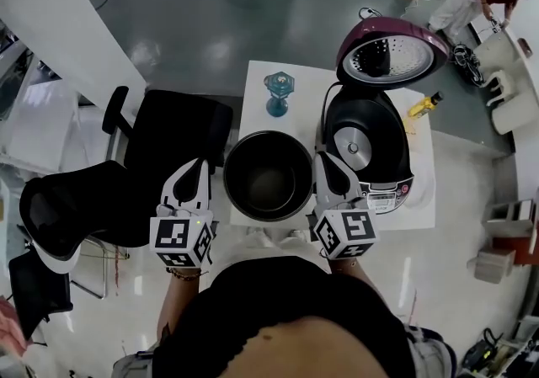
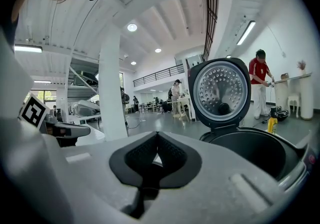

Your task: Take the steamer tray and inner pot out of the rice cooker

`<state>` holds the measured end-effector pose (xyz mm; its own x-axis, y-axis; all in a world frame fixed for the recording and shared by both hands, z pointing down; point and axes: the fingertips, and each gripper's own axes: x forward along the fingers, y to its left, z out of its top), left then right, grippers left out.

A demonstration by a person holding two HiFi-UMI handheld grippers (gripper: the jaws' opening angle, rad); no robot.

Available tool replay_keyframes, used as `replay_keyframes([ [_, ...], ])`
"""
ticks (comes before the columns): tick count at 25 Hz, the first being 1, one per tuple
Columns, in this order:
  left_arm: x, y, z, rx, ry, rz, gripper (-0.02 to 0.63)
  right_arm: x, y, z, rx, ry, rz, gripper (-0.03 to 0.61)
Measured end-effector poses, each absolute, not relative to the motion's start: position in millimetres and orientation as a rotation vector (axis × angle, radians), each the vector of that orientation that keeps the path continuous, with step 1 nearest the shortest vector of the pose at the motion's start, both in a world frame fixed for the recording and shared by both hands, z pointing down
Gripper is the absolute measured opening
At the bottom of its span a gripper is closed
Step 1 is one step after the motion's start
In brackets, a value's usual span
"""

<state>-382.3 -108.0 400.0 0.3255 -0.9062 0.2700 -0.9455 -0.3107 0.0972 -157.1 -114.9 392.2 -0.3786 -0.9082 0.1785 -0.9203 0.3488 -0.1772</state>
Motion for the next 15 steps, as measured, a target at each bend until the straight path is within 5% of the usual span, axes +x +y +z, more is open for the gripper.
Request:
replay_keyframes([
  [15, -382.9, -96.3, 409.9, 2.337, -1.679, 0.298, 0.004, -153.4, -109.3, 395.9, 1.701, -2.528, 0.39, 0.006],
])
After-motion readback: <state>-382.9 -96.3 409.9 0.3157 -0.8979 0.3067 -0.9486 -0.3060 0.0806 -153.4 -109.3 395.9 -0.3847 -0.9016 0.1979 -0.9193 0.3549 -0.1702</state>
